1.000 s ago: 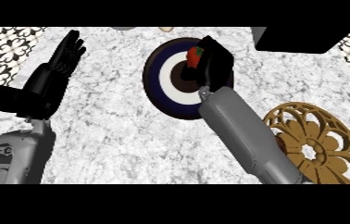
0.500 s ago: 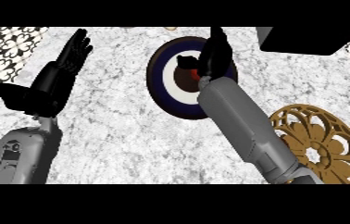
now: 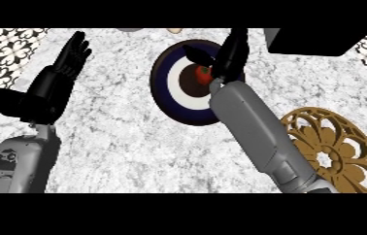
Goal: Pick the bell pepper from the placemat and place it in the plate
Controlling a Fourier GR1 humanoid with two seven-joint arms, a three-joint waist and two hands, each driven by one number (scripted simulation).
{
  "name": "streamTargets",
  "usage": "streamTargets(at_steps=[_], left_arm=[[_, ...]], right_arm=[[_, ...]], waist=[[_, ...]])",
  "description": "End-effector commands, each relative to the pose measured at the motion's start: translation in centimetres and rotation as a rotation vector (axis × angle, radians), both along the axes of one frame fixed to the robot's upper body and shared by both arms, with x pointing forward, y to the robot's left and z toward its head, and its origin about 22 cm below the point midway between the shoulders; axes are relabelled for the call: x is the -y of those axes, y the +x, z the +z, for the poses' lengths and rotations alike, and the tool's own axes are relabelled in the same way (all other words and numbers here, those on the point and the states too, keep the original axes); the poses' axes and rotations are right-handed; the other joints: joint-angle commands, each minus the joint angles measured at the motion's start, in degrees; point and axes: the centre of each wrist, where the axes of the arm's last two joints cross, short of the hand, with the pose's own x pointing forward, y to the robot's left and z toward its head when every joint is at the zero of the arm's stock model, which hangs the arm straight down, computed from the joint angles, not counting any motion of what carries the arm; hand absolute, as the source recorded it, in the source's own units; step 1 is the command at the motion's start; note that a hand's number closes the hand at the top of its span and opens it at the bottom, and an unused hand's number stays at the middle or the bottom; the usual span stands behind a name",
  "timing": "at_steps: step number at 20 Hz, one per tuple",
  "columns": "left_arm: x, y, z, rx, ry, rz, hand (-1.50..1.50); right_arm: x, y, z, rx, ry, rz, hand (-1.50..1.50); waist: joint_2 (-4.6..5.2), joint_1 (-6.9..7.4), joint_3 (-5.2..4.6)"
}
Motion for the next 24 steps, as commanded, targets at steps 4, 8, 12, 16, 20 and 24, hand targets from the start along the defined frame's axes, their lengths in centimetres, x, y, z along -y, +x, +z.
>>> streamTargets(at_steps=[4, 8, 12, 16, 20, 24], left_arm=[[-2.2, -0.6, -1.0, -0.012, 0.015, 0.047, 0.00], [-1.9, -1.3, 0.2, -0.018, -0.009, 0.058, 0.00], [-3.0, -1.0, 0.6, -0.019, -0.009, 0.064, 0.00], [-4.0, -1.5, 0.5, -0.020, -0.005, 0.069, 0.00], [-1.8, -1.4, 0.1, -0.019, -0.001, 0.084, 0.00], [-2.1, -1.3, 0.2, -0.025, -0.006, 0.055, 0.00]], right_arm=[[1.3, -3.3, -2.5, 0.101, 0.181, -0.078, -1.50], [3.3, -7.1, -4.5, 0.150, 0.216, -0.077, -1.50], [7.2, -10.8, -5.7, 0.161, 0.200, -0.053, -1.50], [9.4, -13.7, -5.9, 0.170, 0.175, -0.013, -1.50], [13.1, -17.2, -7.3, 0.156, 0.161, -0.019, -1.50], [12.9, -20.0, -8.7, 0.148, 0.159, -0.031, -1.50]], waist=[[-0.85, -3.10, -0.06], [-1.14, -3.71, -0.01], [-1.12, -4.29, -0.05], [-1.09, -3.96, -0.10], [-1.02, -4.13, -0.04], [-1.03, -3.96, -0.10]])
